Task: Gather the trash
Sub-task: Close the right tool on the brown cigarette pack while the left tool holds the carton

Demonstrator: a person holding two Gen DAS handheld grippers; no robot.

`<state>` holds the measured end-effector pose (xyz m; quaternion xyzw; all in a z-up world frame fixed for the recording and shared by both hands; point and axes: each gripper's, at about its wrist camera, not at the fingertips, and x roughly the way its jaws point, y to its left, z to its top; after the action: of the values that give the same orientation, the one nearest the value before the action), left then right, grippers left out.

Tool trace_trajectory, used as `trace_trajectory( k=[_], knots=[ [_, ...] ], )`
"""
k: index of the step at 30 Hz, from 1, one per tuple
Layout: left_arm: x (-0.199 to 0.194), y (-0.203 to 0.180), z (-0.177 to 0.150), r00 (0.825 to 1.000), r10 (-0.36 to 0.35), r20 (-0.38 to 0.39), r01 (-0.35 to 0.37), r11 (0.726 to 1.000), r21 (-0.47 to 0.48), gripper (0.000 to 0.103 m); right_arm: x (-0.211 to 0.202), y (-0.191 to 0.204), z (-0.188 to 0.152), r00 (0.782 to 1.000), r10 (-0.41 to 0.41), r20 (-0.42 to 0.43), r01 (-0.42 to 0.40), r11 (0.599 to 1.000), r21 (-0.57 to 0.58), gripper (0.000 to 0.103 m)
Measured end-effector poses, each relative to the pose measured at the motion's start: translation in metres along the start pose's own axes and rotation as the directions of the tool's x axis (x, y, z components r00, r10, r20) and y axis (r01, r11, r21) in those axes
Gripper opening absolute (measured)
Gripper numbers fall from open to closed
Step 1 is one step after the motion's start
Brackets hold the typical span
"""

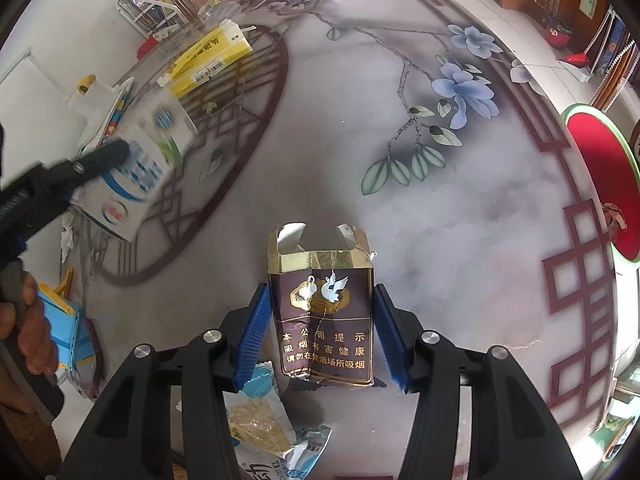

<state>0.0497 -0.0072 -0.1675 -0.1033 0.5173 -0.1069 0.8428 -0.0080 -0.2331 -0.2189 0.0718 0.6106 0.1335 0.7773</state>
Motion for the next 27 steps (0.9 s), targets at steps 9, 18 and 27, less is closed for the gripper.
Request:
trace_trajectory(
  k=[9,18,27],
  knots=[
    [0.02,0.008,-0.012,0.998,0.004,-0.066,-0.005,1.0,-0.013,0.041,-0.005,-0.004,-0.004,1.0,0.004,0.013,-0.004,1.0,0.024,0.057],
    [0.029,0.005,-0.009,0.997,0.008,-0.082,-0.009,1.0,-0.008,0.053,-0.004,0.0,-0.001,1.0,0.0,0.011,0.0,1.0,0.011,0.057],
    [0.033,0.002,-0.01,0.996,0.007,-0.091,-0.007,1.0,-0.002,0.04,0.009,0.006,0.002,1.0,-0.013,-0.02,0.012,1.0,-0.025,0.057]
  ],
)
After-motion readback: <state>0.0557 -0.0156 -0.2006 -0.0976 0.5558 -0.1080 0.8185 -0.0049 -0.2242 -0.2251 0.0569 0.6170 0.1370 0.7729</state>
